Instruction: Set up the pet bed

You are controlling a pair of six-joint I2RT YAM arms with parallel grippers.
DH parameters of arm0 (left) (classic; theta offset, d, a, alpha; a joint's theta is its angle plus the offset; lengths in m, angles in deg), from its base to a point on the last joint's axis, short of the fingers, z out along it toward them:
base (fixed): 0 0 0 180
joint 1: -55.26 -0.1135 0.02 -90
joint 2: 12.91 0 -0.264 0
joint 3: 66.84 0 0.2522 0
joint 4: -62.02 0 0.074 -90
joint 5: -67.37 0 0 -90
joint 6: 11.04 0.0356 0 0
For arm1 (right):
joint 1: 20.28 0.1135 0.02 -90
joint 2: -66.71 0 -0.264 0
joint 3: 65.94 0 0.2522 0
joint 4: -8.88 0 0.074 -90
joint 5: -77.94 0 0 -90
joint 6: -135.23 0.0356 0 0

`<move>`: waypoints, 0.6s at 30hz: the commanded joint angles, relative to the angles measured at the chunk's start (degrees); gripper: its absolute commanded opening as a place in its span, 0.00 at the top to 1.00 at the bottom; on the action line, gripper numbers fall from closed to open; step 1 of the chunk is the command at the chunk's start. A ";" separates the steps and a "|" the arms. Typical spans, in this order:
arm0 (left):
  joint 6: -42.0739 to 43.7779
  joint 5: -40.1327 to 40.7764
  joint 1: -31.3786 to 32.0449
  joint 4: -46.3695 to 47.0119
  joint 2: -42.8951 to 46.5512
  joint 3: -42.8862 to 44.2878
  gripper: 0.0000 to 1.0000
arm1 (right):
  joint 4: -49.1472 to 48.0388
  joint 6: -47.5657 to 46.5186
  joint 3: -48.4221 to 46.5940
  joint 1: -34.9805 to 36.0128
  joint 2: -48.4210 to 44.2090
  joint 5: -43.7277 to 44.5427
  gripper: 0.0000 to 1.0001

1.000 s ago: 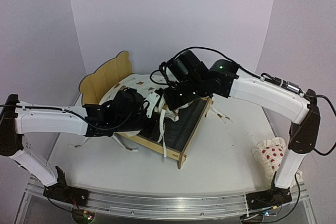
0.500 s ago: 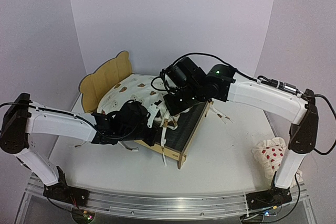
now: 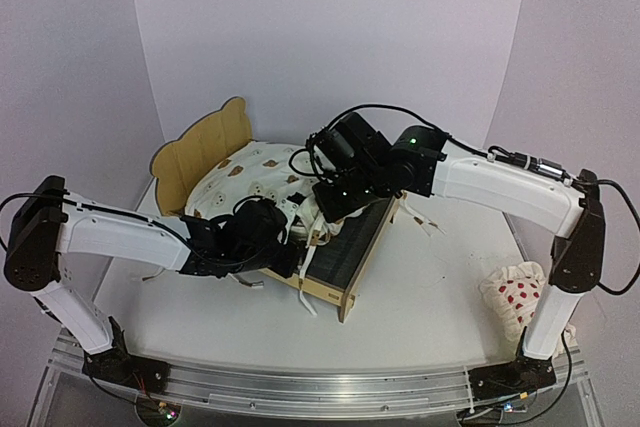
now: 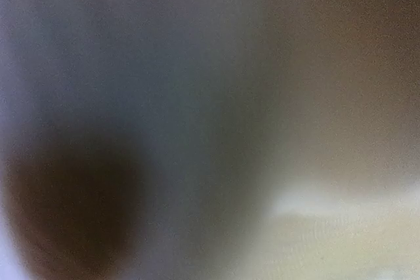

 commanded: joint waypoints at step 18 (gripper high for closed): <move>1.86 2.11 -0.04 -13.47 -1.90 12.29 1.00 | -3.44 -1.30 0.30 0.41 -1.51 4.16 1.00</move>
